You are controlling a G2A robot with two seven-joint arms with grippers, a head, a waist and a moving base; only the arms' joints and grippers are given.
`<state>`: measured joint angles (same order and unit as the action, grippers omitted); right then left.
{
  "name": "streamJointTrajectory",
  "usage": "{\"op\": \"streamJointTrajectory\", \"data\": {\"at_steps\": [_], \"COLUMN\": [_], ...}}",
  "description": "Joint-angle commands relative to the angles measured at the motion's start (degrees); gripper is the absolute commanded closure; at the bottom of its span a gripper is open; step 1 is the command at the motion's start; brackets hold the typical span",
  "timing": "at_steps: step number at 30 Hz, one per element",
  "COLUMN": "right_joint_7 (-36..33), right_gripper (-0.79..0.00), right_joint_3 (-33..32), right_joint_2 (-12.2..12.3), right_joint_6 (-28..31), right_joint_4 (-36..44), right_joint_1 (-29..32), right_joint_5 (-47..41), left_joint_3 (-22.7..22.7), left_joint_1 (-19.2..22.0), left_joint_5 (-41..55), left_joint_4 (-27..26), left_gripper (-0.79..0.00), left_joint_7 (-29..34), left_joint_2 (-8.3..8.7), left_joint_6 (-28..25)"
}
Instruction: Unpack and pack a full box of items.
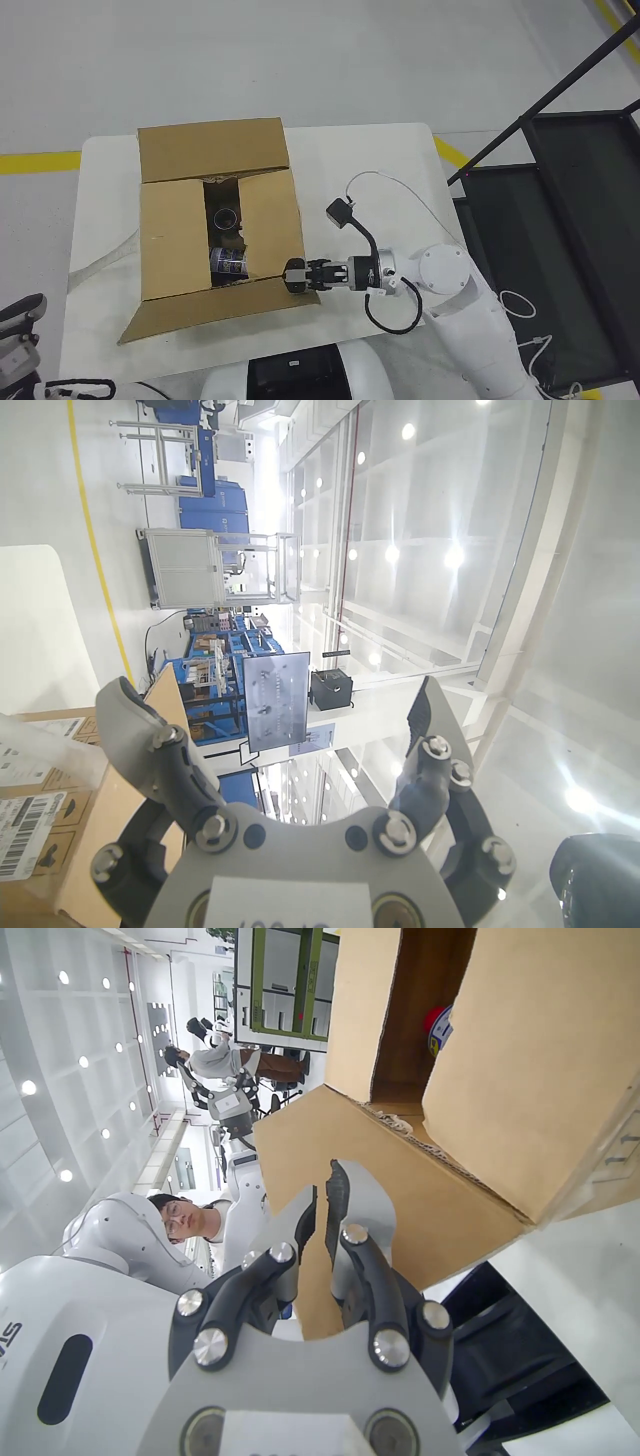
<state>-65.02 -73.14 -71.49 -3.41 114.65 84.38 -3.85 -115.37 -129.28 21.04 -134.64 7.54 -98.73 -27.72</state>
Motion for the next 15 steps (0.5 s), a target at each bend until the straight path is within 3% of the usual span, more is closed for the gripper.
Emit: {"op": "streamJointTrajectory", "data": {"at_steps": [1,15], "right_joint_7": [-0.4,-2.9], "right_gripper": [0.000,0.000], "right_joint_3": [0.1,3.5], "right_joint_2": [0.2,1.8], "right_joint_6": [0.5,2.9], "right_joint_4": [0.4,3.3], "right_joint_1": [0.2,1.8], "right_joint_5": [0.5,7.4], "left_joint_3": [0.0,0.0], "left_joint_1": [0.0,0.0], "left_joint_5": [0.0,0.0], "left_joint_4": [0.0,0.0], "left_gripper": [-0.785,-0.785], "left_joint_7": [0.0,0.0], "left_joint_2": [0.00,0.00], "left_joint_6": [0.0,0.0]}}
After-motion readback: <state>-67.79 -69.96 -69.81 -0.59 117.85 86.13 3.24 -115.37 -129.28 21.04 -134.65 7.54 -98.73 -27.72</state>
